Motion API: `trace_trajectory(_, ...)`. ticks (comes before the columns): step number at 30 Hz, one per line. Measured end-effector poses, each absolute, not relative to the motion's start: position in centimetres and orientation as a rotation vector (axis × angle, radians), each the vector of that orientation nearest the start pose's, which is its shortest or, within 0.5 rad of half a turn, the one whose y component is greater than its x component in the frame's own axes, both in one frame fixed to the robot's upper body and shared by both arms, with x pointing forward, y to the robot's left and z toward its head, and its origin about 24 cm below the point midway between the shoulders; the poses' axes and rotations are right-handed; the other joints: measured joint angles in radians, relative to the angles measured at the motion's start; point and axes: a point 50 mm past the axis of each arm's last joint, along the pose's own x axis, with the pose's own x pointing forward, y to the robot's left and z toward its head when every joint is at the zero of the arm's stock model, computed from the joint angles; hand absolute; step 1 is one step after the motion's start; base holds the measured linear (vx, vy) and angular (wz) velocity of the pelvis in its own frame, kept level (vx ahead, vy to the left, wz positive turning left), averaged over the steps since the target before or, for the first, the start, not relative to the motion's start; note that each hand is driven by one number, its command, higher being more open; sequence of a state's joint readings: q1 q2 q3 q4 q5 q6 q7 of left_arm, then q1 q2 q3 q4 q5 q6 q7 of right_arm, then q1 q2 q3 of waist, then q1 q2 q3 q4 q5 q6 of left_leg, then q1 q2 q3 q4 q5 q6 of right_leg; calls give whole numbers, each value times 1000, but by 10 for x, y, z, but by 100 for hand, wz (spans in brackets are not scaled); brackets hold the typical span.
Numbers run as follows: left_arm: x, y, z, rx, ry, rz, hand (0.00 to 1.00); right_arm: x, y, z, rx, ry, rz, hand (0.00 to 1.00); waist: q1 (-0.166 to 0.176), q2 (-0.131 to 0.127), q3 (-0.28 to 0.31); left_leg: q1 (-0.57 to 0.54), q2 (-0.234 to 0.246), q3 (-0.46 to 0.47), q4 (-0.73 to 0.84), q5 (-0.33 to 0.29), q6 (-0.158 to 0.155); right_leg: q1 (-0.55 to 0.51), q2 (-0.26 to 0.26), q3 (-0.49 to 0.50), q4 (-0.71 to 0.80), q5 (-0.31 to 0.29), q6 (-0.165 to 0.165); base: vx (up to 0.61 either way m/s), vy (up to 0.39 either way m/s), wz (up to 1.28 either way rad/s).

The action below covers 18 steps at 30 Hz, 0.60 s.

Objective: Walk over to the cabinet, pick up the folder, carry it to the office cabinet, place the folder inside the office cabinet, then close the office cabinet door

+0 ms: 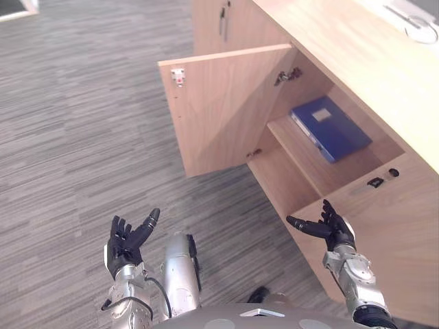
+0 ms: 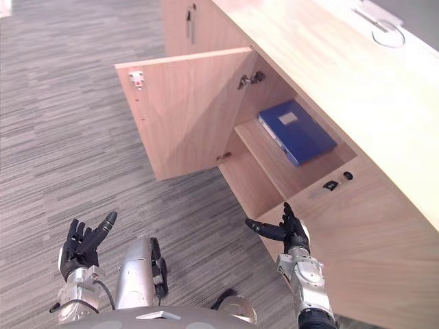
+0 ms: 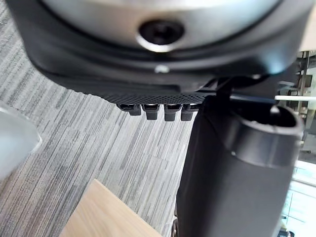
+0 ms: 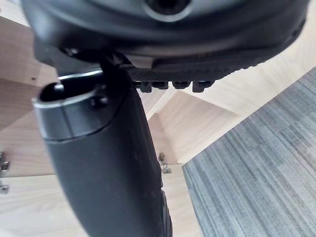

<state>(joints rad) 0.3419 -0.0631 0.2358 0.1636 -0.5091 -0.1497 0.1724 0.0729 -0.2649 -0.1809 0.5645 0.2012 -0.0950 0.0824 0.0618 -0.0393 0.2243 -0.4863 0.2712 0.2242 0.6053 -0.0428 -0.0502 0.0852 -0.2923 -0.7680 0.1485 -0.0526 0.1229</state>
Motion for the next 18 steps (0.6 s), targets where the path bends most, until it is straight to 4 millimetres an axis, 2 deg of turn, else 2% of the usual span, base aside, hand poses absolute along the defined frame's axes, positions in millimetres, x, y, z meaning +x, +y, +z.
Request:
trace_trajectory(1, 142, 221, -54, -490, 298, 652, 100, 189, -270, -64, -27, 486, -231, 100, -20, 16, -9, 84, 14, -27, -293, 18, -37, -4, -21, 14, 7, 18, 30, 138, 106, -42)
trace_trajectory(2, 143, 221, -52, -479, 294, 641, 100, 189, -273, -63, -47, 488, -225, 100, -30, 32, -19, 125, 40, -56, -448, 73, -98, -12, -51, 45, 26, 32, 55, 116, 122, -28)
trace_trajectory(3, 146, 221, -50, -478, 284, 635, 100, 189, -275, -62, -63, 489, -224, 100, -39, 36, -21, 129, 35, -54, -470, 123, -111, -14, -78, 62, 34, 40, 69, 193, 373, 2)
trace_trajectory(4, 158, 224, -43, -475, 239, 621, 100, 190, -275, -64, -85, 503, -220, 100, -52, 23, -20, 116, -7, -31, -451, 241, -96, -10, -129, 88, 28, 77, 92, 217, 445, 31)
trace_trajectory(5, 171, 228, -34, -470, 193, 617, 100, 194, -268, -69, -73, 521, -201, 100, -62, -4, -30, 73, -39, -14, -360, 180, -60, -15, -160, 85, -5, 117, 74, 263, 504, 13)
trace_trajectory(6, 174, 234, -29, -465, 165, 631, 100, 203, -257, -69, -73, 519, -144, 100, -49, -9, -33, 17, -32, -10, -205, 88, -48, -16, -169, 90, -26, 163, 74, 255, 442, -50)
trace_trajectory(7, 171, 241, -27, -462, 148, 659, 100, 213, -243, -66, -89, 497, -79, 100, -28, -15, -38, 2, -37, 0, -53, -29, -43, -9, -215, 131, -28, 183, 78, 232, 464, -92)
trace_trajectory(8, 170, 246, -23, -449, 133, 679, 100, 218, -233, -65, -97, 490, -36, 100, -23, -23, -55, 6, -44, 44, 11, -98, -26, -13, -256, 152, -27, 193, 62, 205, 446, -96)
trace_trajectory(9, 169, 250, -21, -428, 127, 690, 100, 222, -224, -65, -91, 482, 2, 100, -18, -25, -75, 8, -56, 84, 41, -144, -13, -28, -291, 149, -34, 207, 23, 167, 372, -77)
trace_trajectory(10, 170, 255, -18, -407, 110, 706, 100, 228, -213, -62, -81, 459, 36, 100, -8, -20, -85, 11, -59, 118, 57, -168, 0, -56, -309, 150, -39, 229, -36, 144, 348, -80)
trace_trajectory(11, 172, 268, -7, -373, 61, 742, 100, 236, -197, -58, -67, 433, 93, 100, -4, -19, -87, 13, -57, 157, 62, -180, 13, -93, -317, 170, -39, 248, -62, 107, 275, -76)
trace_trajectory(13, 176, 299, 19, -296, -50, 813, 100, 240, -176, -56, -39, 412, 164, 100, -3, -29, -94, 13, -43, 193, 63, -189, 19, -130, -303, 181, -49, 255, -52, 85, 150, -56)
trace_trajectory(14, 178, 311, 31, -273, -99, 843, 100, 238, -174, -57, -31, 413, 176, 100, -3, -30, -94, 10, -28, 197, 73, -194, 15, -134, -287, 181, -63, 260, -45, 63, 32, -41)
trace_trajectory(16, 182, 338, 58, -233, -208, 903, 100, 235, -174, -58, -24, 416, 180, 100, -3, -33, -96, -3, 11, 194, 96, -205, 0, -135, -246, 178, -103, 279, -14, 19, -61, -39)
trace_trajectory(17, 185, 353, 78, -221, -287, 926, 100, 232, -177, -58, -18, 414, 173, 100, -4, -35, -102, -19, 33, 190, 110, -209, -8, -140, -217, 172, -131, 275, -1, 1, -117, -31)
trace_trajectory(18, 194, 365, 100, -211, -365, 915, 100, 227, -184, -58, -15, 415, 155, 100, -5, -44, -110, -40, 47, 179, 121, -209, -14, -138, -198, 167, -156, 260, 26, -5, -110, -19)
